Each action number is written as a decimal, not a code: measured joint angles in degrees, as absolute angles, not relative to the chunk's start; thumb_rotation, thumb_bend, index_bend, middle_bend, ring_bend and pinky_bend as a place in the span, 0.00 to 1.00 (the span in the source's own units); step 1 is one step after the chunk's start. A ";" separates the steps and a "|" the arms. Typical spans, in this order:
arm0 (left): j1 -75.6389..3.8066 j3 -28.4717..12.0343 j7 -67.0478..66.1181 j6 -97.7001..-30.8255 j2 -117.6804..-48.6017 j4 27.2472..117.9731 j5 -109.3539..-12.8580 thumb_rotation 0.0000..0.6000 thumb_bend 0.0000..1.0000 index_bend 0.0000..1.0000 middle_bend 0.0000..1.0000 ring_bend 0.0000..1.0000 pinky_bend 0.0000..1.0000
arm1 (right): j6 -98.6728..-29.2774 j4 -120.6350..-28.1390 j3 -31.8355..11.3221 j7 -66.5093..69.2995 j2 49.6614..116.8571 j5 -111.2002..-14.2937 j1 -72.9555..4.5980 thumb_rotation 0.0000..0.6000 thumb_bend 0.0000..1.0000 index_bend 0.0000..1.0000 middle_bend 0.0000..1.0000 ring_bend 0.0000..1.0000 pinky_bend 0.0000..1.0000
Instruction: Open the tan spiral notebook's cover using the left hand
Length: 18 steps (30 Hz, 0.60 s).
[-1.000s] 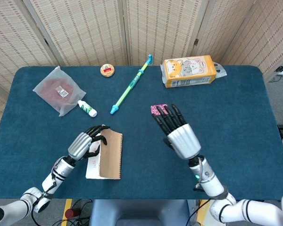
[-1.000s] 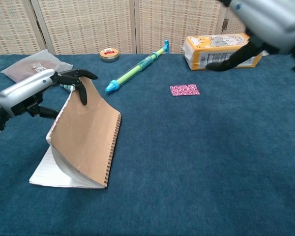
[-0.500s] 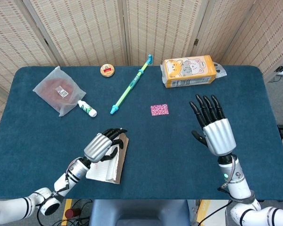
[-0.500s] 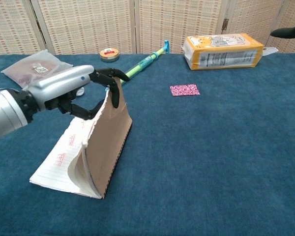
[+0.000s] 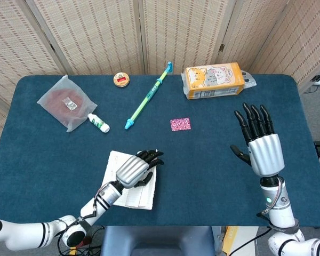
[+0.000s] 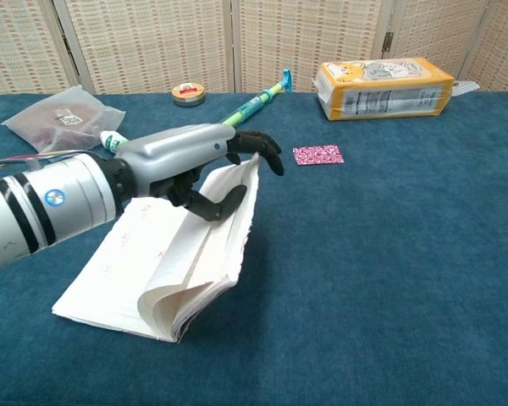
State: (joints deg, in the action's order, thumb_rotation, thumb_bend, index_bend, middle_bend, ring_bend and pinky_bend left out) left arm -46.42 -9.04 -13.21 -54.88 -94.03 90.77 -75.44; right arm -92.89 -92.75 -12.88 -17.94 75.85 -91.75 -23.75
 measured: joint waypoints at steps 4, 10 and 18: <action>-47.47 -10.80 -13.97 -53.07 -94.83 92.16 -71.00 0.79 0.23 0.00 0.00 0.00 0.22 | -93.26 -92.83 -13.37 -17.19 75.45 -91.59 -23.34 1.00 0.00 0.00 0.00 0.00 0.00; -48.27 -12.58 -13.32 -51.67 -94.85 92.86 -66.70 0.79 0.22 0.00 0.00 0.00 0.22 | -93.42 -93.02 -13.89 -15.74 74.80 -91.34 -22.77 1.00 0.00 0.00 0.00 0.00 0.00; -44.86 -13.91 -9.49 -55.43 -89.08 94.57 -65.20 0.84 0.22 0.00 0.00 0.00 0.22 | -92.47 -92.95 -13.85 -14.11 73.46 -90.93 -22.20 1.00 0.00 0.00 0.00 0.00 0.00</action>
State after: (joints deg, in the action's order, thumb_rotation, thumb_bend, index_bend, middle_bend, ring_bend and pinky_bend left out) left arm -44.86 -13.91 -9.49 -55.43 -89.08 94.57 -65.20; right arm -92.47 -92.95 -13.85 -14.11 73.46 -90.93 -22.20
